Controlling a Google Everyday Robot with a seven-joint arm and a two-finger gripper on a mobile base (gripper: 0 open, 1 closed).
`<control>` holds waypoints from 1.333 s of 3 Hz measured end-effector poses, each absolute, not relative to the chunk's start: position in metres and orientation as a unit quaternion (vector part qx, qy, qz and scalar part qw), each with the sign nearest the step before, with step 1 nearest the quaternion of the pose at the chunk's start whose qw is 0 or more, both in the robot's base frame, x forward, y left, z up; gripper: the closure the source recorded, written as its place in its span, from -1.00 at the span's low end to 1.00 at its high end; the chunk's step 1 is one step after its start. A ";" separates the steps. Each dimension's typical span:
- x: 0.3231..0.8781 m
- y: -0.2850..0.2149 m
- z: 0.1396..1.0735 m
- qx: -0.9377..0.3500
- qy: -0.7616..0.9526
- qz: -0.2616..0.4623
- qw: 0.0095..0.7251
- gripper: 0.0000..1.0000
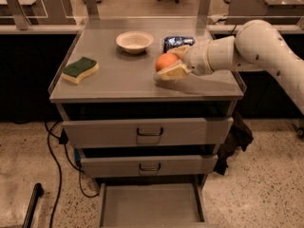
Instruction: Pick orange from bottom drawer and place on counter
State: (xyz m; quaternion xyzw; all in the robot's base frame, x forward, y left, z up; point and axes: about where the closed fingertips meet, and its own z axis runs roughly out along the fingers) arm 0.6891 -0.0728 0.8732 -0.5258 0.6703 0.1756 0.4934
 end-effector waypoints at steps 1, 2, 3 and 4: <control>0.690 -0.075 0.855 -0.511 0.682 0.188 0.489 1.00; 0.690 -0.075 0.854 -0.511 0.682 0.189 0.489 1.00; 0.690 -0.075 0.854 -0.511 0.682 0.189 0.489 0.62; 0.690 -0.075 0.854 -0.511 0.682 0.189 0.489 0.16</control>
Offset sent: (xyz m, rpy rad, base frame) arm 0.0008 -0.0085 -0.0204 0.0268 0.0418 -0.0308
